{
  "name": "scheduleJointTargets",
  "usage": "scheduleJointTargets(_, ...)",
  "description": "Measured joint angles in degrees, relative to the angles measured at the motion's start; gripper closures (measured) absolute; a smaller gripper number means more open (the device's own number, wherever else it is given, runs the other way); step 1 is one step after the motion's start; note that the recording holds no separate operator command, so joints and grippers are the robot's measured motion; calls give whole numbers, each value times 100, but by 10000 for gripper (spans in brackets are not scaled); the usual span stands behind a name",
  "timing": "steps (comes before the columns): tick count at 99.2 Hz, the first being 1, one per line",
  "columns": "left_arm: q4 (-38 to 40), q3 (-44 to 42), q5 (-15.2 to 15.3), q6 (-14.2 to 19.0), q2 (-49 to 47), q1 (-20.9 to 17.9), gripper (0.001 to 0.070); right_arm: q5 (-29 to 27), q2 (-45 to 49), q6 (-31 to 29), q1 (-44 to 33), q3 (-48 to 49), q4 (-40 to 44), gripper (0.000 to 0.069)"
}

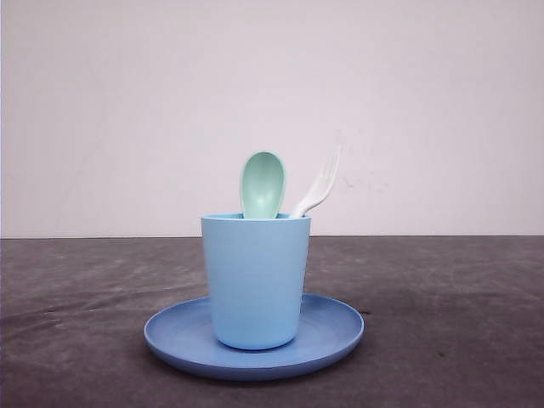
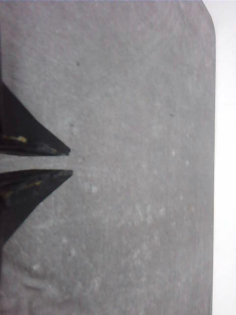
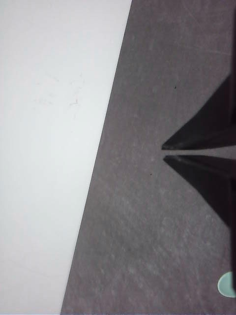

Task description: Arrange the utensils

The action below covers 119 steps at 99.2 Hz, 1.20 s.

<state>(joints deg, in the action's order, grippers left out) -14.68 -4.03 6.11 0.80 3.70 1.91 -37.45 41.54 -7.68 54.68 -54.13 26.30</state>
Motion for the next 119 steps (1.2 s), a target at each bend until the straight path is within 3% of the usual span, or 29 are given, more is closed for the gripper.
scheduleJointTargets(13, 13, 63, -13, -17, -363, -28, 685, 0, 2, 0, -2, 0, 2, 674)
scheduleJointTargets(119, 11, 68, -46, -83, -350, -28, 685, 0, 0, 0, 0, 0, 0, 674)
